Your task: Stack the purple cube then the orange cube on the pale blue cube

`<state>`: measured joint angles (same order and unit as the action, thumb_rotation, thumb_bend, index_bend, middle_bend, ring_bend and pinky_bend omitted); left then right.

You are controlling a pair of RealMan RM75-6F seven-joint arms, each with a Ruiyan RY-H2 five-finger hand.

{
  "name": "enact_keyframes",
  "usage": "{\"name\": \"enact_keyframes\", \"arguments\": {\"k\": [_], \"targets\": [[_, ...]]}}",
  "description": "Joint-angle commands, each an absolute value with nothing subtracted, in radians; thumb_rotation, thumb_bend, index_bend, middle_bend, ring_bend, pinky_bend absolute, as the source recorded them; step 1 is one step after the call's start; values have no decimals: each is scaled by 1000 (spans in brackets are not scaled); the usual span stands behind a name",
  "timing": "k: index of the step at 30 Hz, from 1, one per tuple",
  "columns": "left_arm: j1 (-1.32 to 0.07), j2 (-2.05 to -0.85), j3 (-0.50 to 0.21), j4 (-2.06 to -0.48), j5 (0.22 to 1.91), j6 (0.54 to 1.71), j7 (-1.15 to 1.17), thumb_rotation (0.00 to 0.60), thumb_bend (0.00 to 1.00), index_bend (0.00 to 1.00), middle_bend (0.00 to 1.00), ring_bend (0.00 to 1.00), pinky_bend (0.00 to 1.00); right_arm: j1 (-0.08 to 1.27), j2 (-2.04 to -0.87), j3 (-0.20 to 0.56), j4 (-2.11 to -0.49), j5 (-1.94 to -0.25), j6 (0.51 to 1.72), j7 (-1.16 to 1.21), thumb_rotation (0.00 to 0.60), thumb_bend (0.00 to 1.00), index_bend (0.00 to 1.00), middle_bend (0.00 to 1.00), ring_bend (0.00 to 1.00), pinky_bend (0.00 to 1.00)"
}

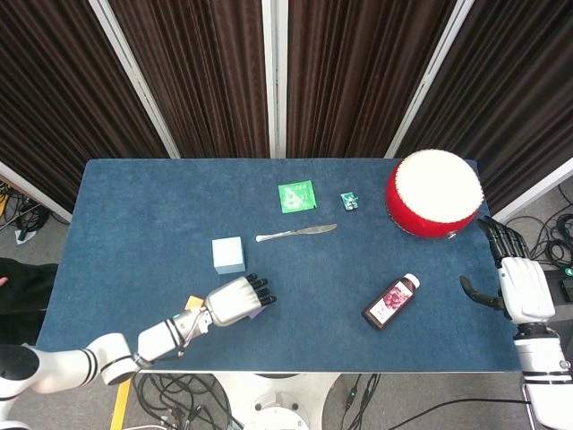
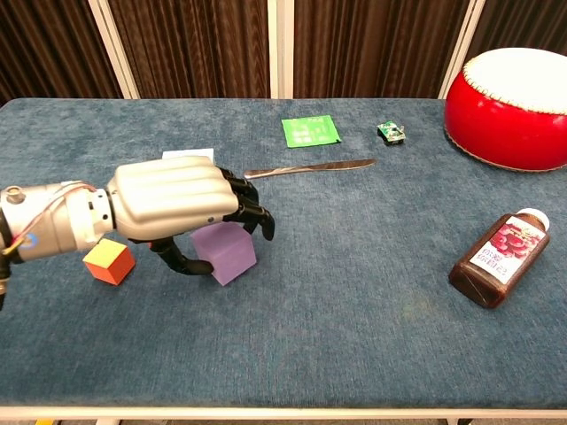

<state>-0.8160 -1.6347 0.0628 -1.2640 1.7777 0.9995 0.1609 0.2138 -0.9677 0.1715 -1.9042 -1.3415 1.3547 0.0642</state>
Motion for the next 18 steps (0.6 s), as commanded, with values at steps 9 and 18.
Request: {"name": "enact_keyframes", "arguments": {"k": [9,18], "targets": [[-790,-1499,65,-1408,1769,1045,246,600,311,356,532,297,370,216,-970,171,-1905,-1339,1350,57,600,217,0,27,0,0],[-772,-1423,-45,-1536,1592,1019,366,600,310,356,538,316,387,216,-972,171,-1904,-1336,1351,52,600,217,0,27,0,0]]}}
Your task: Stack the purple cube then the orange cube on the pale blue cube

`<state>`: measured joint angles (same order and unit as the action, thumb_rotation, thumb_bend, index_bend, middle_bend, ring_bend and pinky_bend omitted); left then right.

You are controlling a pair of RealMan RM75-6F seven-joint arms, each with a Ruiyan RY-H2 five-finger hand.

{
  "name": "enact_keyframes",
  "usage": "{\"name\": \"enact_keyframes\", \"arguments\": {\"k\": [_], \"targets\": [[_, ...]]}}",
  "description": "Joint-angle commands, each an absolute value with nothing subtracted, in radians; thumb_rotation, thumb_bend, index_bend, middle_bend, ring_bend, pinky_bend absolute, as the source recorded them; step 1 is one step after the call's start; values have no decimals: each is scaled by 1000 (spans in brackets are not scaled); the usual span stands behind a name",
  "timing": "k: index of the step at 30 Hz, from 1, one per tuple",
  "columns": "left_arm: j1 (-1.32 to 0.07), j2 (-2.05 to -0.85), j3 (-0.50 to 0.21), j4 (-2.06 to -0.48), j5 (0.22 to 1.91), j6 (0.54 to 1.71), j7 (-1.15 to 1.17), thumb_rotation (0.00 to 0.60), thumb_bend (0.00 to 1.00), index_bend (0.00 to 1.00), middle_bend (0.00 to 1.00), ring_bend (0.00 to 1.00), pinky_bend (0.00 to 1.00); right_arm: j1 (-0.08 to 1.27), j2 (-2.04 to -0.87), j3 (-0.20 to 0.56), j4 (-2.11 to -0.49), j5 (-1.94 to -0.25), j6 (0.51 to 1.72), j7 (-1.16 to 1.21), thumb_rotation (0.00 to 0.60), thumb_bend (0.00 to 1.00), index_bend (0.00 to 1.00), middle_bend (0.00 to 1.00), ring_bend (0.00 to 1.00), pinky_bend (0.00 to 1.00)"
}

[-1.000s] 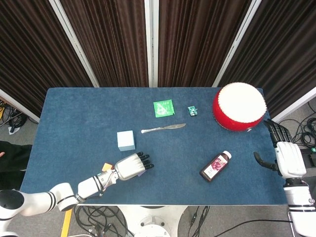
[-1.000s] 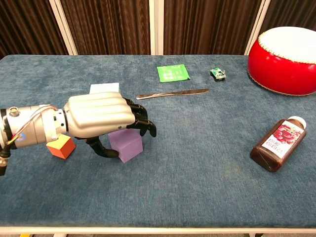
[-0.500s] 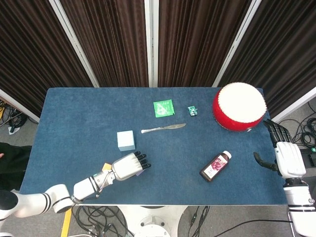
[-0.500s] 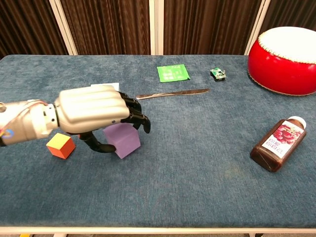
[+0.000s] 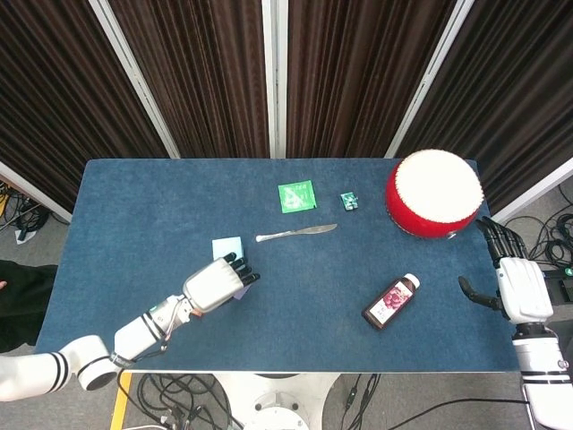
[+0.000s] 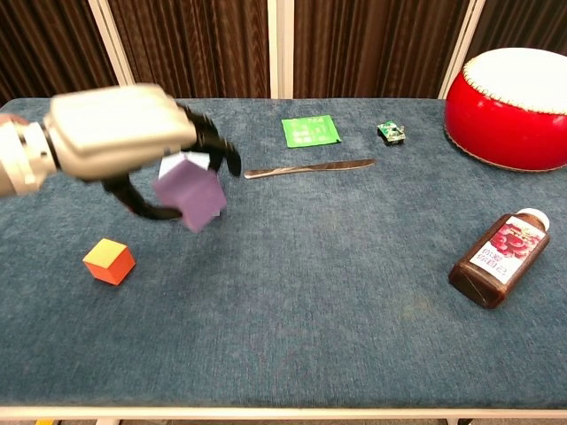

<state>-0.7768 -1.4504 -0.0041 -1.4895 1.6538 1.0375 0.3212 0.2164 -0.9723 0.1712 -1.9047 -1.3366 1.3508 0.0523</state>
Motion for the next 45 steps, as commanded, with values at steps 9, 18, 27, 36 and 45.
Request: {"name": "enact_keyframes", "arguments": {"k": [9,18,27,36,45], "targets": [[-783,-1405,-152,-1635,1297,952,534,600,311,356,538,316,387,216,-973,171,-1904,-1337,1352,51,600,217,0,27,0,0],[-845,-1471,-207,-1656,1036,966,745,600,311,356,539,316,387,218,-974,171,-1905,-1335,1349,47,600,218,0,27,0,0],[-874,-1539,-205,-1648,890,1063,877,600,311,356,543,320,386,221,-973,172,-1899,-1329,1339,56,600,218,0,27,0,0],[-899,-1583,-252,-1720,688,1197,988,600,312,361,561,335,385,225,-975,171,-1901,-1326,1333,49,600,218,0,27,0,0],[-917,-1614,-266,-1743,598,1258,1002,600,312,365,563,338,387,225,-972,173,-1903,-1325,1333,54,600,218,0,27,0,0]]}}
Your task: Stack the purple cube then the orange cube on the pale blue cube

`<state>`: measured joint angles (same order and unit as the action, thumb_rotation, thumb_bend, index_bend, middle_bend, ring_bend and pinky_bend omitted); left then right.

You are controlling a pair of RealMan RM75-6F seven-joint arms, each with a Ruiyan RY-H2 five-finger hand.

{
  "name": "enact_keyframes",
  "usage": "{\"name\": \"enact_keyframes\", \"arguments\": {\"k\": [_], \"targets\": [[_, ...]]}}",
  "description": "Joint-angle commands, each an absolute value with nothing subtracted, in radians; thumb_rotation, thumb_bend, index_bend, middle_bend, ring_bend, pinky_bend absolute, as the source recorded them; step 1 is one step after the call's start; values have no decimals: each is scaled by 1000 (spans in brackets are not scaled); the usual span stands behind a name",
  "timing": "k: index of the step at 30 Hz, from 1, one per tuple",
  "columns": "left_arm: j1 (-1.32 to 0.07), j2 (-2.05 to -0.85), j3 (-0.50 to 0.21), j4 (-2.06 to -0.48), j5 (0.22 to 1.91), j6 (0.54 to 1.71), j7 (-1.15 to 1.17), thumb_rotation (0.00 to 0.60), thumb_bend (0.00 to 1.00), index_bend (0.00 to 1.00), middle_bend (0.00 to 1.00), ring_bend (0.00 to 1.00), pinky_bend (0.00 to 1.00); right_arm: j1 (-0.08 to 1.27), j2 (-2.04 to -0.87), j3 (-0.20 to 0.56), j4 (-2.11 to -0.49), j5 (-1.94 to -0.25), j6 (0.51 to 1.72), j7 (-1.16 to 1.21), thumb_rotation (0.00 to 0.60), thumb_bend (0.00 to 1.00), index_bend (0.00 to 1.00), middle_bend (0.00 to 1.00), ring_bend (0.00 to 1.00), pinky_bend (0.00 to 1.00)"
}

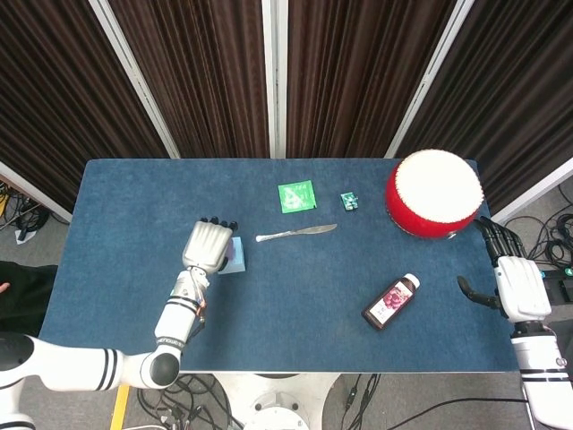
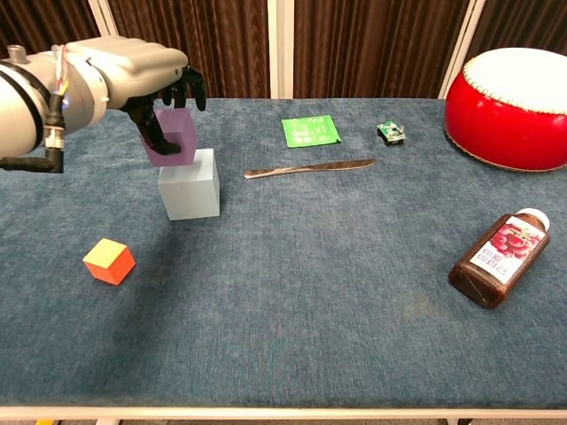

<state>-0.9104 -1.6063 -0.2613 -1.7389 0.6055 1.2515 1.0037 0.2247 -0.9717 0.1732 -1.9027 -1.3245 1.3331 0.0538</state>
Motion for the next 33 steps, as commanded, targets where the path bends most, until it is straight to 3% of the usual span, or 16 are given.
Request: {"name": "enact_keyframes", "arguments": {"k": [1,33], "targets": [[-920,-1616,-267,-1743,598,1259,1001,600,312,365,563,338,387,225,-972,173,-1902,-1325,1333,53,600,218,0,27,0,0],[-959,-1712,-235,-1637,597,1307,1008,600,312,371,576,349,387,222,-968,172,-1902,-1326,1336,58,600,220,0,27,0,0]]}}
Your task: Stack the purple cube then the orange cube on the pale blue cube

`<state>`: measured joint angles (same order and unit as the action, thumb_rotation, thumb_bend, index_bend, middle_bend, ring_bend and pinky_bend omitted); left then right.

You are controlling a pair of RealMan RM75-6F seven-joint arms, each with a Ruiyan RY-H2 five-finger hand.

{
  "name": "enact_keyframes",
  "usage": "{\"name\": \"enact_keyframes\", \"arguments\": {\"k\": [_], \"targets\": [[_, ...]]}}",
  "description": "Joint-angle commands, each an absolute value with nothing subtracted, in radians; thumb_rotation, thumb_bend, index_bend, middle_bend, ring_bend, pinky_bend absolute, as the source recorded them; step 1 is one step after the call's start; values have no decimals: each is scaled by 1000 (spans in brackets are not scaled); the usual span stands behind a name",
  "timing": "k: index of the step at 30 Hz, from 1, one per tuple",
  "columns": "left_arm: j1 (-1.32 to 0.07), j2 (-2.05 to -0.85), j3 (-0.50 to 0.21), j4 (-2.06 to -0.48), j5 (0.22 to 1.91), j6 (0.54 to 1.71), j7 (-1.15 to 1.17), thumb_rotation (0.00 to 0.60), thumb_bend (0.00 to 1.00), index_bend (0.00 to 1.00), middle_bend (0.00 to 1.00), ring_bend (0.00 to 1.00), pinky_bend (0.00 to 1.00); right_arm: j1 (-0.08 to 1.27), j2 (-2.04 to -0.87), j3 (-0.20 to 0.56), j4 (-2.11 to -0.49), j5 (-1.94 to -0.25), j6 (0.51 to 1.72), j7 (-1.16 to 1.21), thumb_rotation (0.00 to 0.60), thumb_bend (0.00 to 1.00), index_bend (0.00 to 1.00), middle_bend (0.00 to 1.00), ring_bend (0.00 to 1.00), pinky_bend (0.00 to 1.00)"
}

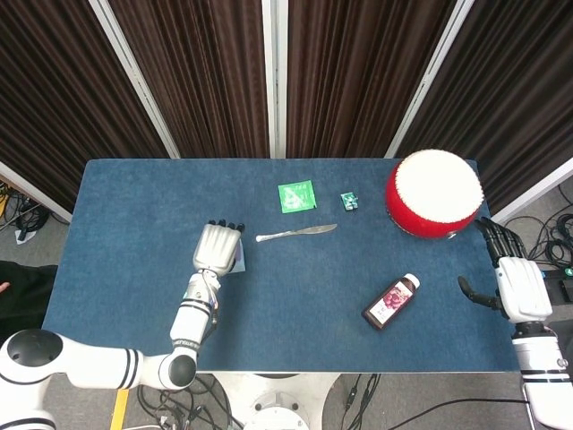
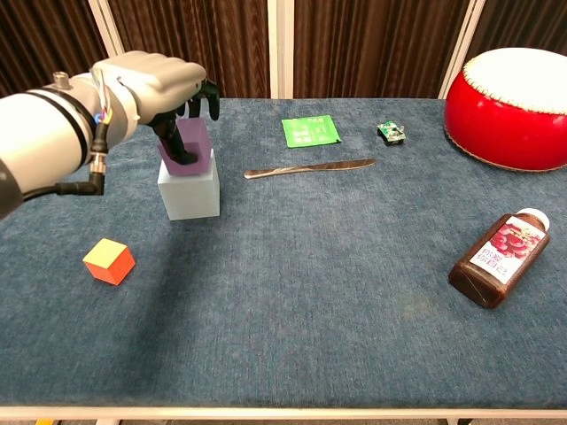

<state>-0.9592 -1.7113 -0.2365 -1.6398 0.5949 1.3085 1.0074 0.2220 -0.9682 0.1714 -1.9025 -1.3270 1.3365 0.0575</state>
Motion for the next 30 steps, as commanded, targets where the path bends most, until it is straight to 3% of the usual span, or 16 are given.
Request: {"name": "enact_keyframes", "arguments": {"k": [1,9,30], "targets": [[-958,-1712,-232,-1634,600,1306,1007,600,312,371,576,349,387,222,-968,172,-1902,-1325,1335,59,600,220,0,27,0,0],[-950,-1702,-214,-1640,622,1294,1002,600,312,372,576,349,387,223,-969,172,-1902,-1324,1334,55,600,221,0,27,0,0],[-956,-1710,-263,-1605,525,1257,984,600,308,356,558,349,386,229,-974,173,-1902,-1315,1327,42,600,221,0,27,0,0]]}}
